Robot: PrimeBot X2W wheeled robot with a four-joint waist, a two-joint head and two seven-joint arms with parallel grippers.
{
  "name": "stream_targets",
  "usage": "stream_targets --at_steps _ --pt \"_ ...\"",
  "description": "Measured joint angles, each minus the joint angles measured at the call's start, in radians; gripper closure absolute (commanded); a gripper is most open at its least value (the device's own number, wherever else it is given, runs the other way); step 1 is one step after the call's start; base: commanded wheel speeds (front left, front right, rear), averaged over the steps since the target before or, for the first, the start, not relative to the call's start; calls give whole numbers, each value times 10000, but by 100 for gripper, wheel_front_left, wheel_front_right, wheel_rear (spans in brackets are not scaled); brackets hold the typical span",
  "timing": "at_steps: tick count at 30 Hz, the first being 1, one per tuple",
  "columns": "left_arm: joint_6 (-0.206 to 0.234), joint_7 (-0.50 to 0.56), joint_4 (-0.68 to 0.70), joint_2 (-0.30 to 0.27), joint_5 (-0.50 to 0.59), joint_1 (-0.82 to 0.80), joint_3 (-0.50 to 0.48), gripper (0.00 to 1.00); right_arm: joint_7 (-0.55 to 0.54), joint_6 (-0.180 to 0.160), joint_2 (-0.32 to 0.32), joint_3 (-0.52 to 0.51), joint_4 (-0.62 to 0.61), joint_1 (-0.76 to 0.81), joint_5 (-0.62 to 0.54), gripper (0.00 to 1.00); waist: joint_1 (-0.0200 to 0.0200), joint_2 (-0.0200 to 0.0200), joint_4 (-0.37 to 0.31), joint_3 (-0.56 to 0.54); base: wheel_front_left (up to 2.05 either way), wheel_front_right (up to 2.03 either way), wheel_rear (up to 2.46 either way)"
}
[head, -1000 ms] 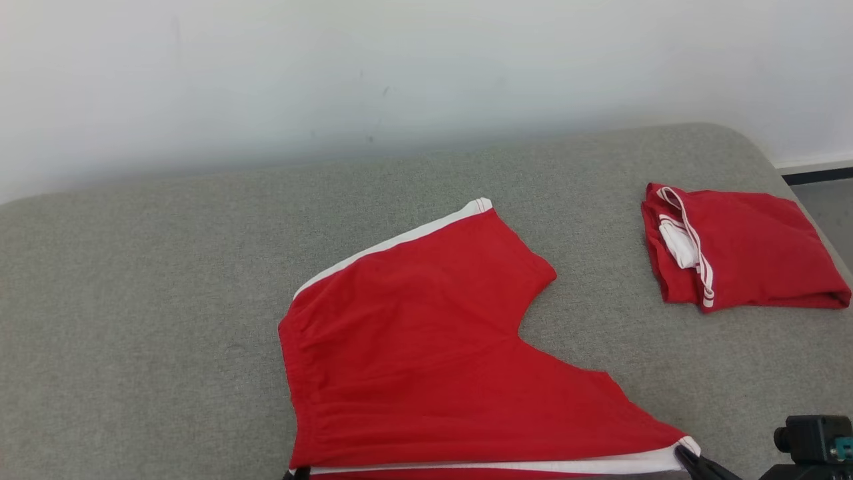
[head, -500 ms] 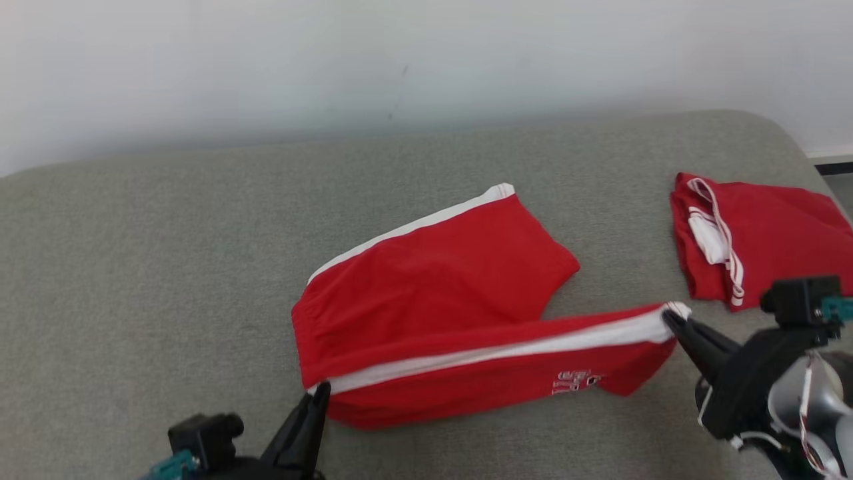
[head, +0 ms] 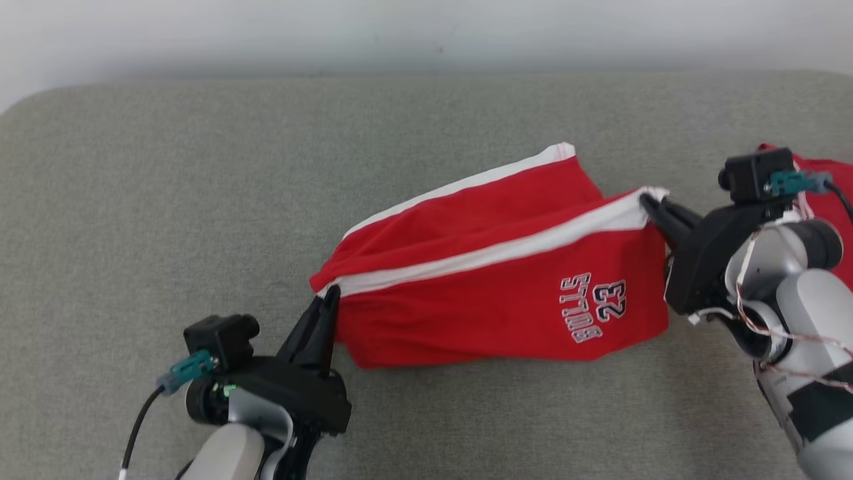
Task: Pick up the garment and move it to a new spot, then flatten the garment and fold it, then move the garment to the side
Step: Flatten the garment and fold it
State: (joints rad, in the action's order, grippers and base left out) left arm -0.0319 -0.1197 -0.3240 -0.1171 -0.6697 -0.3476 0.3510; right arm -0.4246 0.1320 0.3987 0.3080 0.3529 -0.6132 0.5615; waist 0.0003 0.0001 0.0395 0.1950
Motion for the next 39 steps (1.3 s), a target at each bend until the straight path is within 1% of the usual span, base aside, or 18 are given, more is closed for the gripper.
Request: stream_targets --at_steps 6,10,16,22,23,24,25,26,32,37,39 --pt "65 -320 -692 242 182 -1034 140 100 1166 0 56 752 1645 -1470 -230 100 1 0 371 602 0 0 0" --pt "58 -520 -1097 395 176 -1528 224 100 1841 0 -6 957 2627 -2266 -389 100 0 1 603 953 0 0 0" --pt "67 -786 -1645 518 107 -2056 313 100 2583 0 -263 1164 3858 -3135 -439 100 0 1 878 1336 0 0 0" --pt "50 -899 -2094 587 44 -2468 491 100 3137 0 -491 1381 4824 -3756 -443 100 -1 1 974 1583 0 0 0" --pt "52 -924 -2150 594 35 -2526 500 75 3212 0 -529 1406 4972 -3822 -439 100 -1 0 976 1604 0 0 0" --pt "63 -982 -2192 600 33 -2592 495 0 3219 0 -575 1432 5120 -3901 -410 76 -1 0 976 1619 0 0 0" --pt "88 -1057 -2207 608 12 -2654 466 0 3290 0 -619 1463 5239 -3958 -378 17 -1 1 973 1622 0 0 0" --pt "115 -1104 -2224 614 -2 -2709 453 0 3384 0 -667 1501 5327 -3992 -322 0 -1 1 969 1615 0 0 0" --pt "128 -1365 -2203 635 150 -2788 347 0 3921 0 -800 1845 5519 -4124 146 0 -3 0 928 1390 0 0 0" --pt "140 -1402 -1896 585 495 -2568 -63 0 4075 0 -754 2104 5565 -4104 560 0 -2 -1 875 1110 0 0 0" --pt "146 -1415 -1421 529 800 -2256 -426 0 4080 0 -652 2207 5565 -4010 802 0 -3 -1 852 943 0 0 0"
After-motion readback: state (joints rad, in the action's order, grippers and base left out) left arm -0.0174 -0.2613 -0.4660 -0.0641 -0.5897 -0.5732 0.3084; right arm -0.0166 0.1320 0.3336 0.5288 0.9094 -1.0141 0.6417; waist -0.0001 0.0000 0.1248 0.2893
